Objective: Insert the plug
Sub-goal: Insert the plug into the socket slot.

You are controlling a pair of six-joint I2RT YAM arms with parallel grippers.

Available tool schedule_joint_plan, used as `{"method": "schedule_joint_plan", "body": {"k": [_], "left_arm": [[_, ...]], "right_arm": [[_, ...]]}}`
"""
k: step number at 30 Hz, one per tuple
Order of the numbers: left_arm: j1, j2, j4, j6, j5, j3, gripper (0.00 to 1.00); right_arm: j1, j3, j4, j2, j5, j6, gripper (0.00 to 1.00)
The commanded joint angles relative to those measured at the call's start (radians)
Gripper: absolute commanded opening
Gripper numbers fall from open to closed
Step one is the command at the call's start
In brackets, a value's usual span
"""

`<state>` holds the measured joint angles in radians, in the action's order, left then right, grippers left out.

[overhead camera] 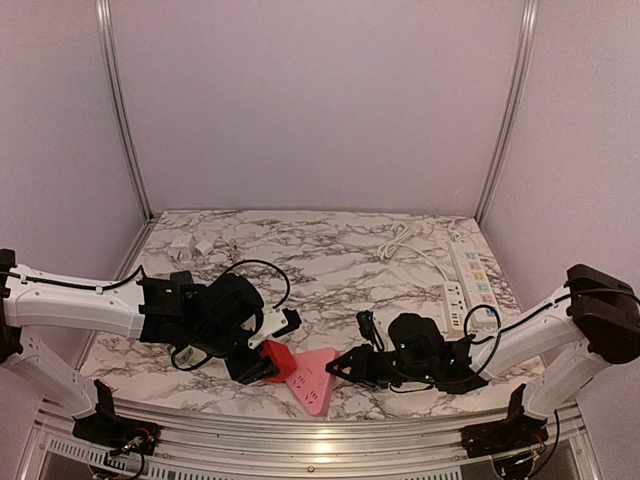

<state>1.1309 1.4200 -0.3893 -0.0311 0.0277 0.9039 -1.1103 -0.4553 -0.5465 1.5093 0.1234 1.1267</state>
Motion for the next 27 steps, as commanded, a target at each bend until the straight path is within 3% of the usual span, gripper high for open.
{"method": "schedule_joint_plan", "body": {"k": [1, 13, 27], "left_arm": [[0.003, -0.001, 0.036, -0.012, 0.006, 0.016, 0.0], [0.0, 0.011, 0.048, -0.001, -0.067, 0.017, 0.0], [-0.006, 0.074, 0.053, 0.005, -0.051, 0.028, 0.0]], "right_arm": [[0.008, 0.009, -0.013, 0.01, 0.012, 0.007, 0.11], [0.008, -0.003, -0.005, 0.014, 0.015, 0.005, 0.11], [0.008, -0.032, 0.019, 0.027, 0.027, -0.001, 0.11]]}}
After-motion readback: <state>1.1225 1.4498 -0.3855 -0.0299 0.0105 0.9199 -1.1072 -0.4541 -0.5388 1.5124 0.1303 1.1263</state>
